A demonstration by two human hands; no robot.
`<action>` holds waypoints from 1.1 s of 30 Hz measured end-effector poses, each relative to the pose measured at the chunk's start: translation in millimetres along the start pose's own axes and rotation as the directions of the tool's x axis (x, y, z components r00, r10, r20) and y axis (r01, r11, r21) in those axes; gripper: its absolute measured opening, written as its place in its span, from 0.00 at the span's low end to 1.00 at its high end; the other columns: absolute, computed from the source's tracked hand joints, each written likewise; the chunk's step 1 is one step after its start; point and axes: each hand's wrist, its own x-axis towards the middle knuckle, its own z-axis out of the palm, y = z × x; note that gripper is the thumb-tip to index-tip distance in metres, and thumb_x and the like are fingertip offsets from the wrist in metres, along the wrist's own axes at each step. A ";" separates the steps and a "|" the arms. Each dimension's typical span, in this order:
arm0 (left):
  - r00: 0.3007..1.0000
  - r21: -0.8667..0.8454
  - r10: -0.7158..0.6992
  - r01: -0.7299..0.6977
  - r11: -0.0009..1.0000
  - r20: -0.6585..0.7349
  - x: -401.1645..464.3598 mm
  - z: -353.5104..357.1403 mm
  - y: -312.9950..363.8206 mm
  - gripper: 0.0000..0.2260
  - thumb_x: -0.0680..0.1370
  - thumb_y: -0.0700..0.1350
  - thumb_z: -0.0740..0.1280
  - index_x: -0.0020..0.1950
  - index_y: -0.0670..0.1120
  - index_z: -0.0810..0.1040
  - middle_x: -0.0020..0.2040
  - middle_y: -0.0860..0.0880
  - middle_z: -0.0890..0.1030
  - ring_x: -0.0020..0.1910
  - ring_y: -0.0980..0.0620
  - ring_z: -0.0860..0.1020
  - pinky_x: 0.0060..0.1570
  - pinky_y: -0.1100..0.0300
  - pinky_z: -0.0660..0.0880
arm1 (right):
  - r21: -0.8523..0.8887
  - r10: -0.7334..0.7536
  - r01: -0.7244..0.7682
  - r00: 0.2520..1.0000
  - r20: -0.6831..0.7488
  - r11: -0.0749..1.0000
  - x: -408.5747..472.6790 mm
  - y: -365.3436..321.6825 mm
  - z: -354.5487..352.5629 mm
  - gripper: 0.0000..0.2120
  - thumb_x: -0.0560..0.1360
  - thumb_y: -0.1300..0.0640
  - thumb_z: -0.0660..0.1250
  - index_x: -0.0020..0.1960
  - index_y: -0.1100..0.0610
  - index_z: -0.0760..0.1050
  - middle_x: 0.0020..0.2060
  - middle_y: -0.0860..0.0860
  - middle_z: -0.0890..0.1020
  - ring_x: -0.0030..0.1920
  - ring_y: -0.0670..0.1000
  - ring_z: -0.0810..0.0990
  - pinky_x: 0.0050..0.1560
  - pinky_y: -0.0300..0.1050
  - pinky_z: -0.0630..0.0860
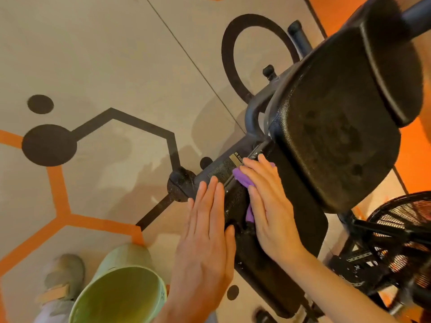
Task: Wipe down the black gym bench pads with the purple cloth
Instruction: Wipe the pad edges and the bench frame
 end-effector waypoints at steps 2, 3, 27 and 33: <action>1.000 0.010 0.003 -0.004 1.000 0.007 0.6 -0.5 1.1 0.28 0.80 0.47 0.54 0.79 0.44 0.52 0.79 0.50 0.54 0.79 0.53 0.49 0.76 0.60 0.39 | -0.101 0.048 -0.054 0.997 -0.063 0.993 39.5 22.4 -8.8 0.16 0.83 0.59 0.51 0.65 0.55 0.73 0.65 0.50 0.74 0.73 0.46 0.63 0.76 0.51 0.55; 1.000 0.011 0.000 -0.001 1.000 0.005 0.6 -1.0 1.7 0.28 0.79 0.47 0.54 0.79 0.45 0.51 0.79 0.50 0.54 0.79 0.53 0.49 0.76 0.60 0.38 | -0.105 0.119 -0.132 0.985 -0.122 0.986 56.8 28.6 -11.8 0.15 0.83 0.60 0.51 0.61 0.54 0.75 0.63 0.50 0.76 0.71 0.45 0.66 0.75 0.53 0.58; 0.999 0.124 0.005 -0.010 0.992 0.041 3.2 -0.6 0.6 0.38 0.74 0.47 0.65 0.77 0.41 0.49 0.78 0.44 0.58 0.76 0.45 0.59 0.69 0.44 0.56 | -0.105 0.170 -0.186 0.974 -0.148 0.977 84.7 31.4 -7.4 0.21 0.83 0.54 0.52 0.46 0.60 0.81 0.41 0.54 0.79 0.45 0.50 0.76 0.52 0.54 0.73; 0.999 0.092 0.013 -0.016 0.996 0.032 3.0 2.9 0.2 0.34 0.76 0.46 0.59 0.78 0.43 0.47 0.78 0.46 0.53 0.77 0.46 0.57 0.70 0.45 0.55 | -0.094 0.176 -0.193 0.970 -0.165 0.977 85.4 33.7 -4.2 0.23 0.83 0.52 0.51 0.44 0.60 0.80 0.40 0.55 0.80 0.46 0.50 0.76 0.50 0.52 0.73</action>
